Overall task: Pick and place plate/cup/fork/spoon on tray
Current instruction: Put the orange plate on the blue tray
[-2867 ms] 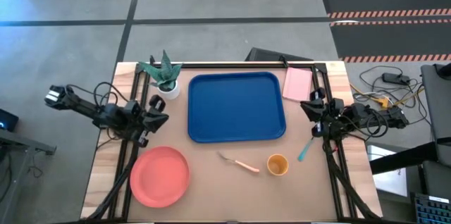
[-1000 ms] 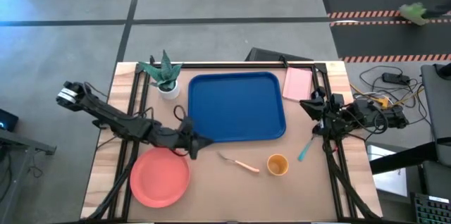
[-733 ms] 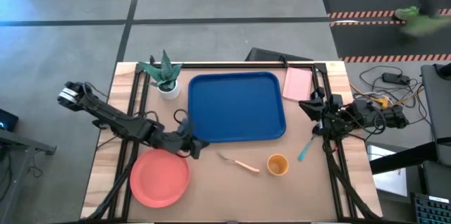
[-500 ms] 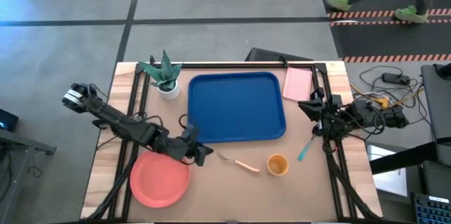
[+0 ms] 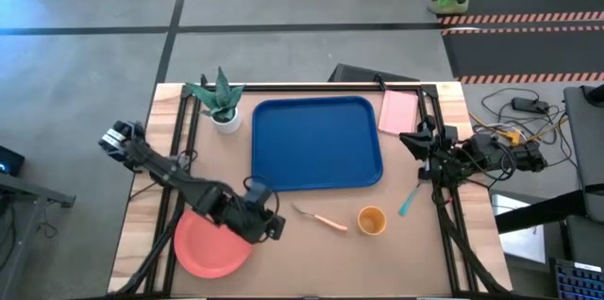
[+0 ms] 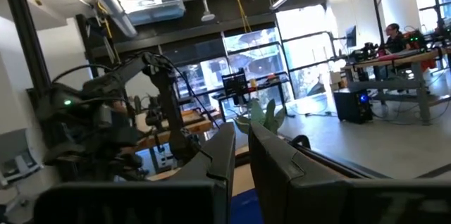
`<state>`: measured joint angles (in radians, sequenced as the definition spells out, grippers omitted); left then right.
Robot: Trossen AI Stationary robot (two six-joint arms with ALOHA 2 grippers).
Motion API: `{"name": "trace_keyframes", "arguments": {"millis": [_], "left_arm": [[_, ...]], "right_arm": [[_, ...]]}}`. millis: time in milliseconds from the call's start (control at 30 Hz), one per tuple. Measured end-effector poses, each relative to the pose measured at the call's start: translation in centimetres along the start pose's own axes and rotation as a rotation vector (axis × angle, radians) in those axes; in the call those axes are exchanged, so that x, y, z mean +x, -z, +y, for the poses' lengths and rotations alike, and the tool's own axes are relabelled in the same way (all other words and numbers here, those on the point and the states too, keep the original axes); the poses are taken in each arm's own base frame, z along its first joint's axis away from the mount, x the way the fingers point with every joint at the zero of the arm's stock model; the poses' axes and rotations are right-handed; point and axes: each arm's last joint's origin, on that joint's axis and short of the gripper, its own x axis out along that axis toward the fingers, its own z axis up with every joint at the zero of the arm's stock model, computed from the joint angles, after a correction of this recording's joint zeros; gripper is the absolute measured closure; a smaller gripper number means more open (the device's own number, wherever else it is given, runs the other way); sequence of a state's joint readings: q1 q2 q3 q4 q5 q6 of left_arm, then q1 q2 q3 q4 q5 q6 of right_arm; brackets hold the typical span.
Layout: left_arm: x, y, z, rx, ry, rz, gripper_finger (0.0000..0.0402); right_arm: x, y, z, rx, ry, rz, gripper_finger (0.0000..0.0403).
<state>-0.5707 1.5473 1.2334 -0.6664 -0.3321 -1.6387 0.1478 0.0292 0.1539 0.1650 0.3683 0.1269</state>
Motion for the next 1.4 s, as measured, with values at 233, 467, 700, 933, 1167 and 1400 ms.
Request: {"name": "trace_keyframes", "arguments": {"millis": [233, 467, 700, 933, 1167, 1400], "left_arm": [[-0.7, 3.4, 1.1, -0.094, -0.184, 0.170, 0.0401], [-1.3, 5.2, 4.3, -0.150, -0.413, 0.267, 0.0401], [-0.2, 5.6, 2.4, -0.184, -0.179, 0.192, 0.0401], [1.3, 6.3, -0.5, -0.171, -0.096, 0.199, 0.0401], [1.3, 6.7, -2.4, -0.141, -0.089, 0.200, 0.0401], [1.5, 9.2, -0.9, -0.227, -0.170, 0.242, 0.0401]], "right_arm": [[0.0, 0.0, 0.0, -0.012, 0.000, 0.000, 0.0369], [0.0, -0.4, 0.0, -0.009, -0.004, -0.038, 0.0369], [0.0, -0.5, 0.1, -0.007, -0.005, -0.047, 0.0369], [0.0, -0.5, 0.1, -0.017, -0.004, -0.051, 0.0369], [0.0, -0.6, 0.1, -0.026, -0.004, -0.060, 0.0369], [0.0, -0.6, 0.1, -0.038, -0.005, -0.060, 0.0369]]}}
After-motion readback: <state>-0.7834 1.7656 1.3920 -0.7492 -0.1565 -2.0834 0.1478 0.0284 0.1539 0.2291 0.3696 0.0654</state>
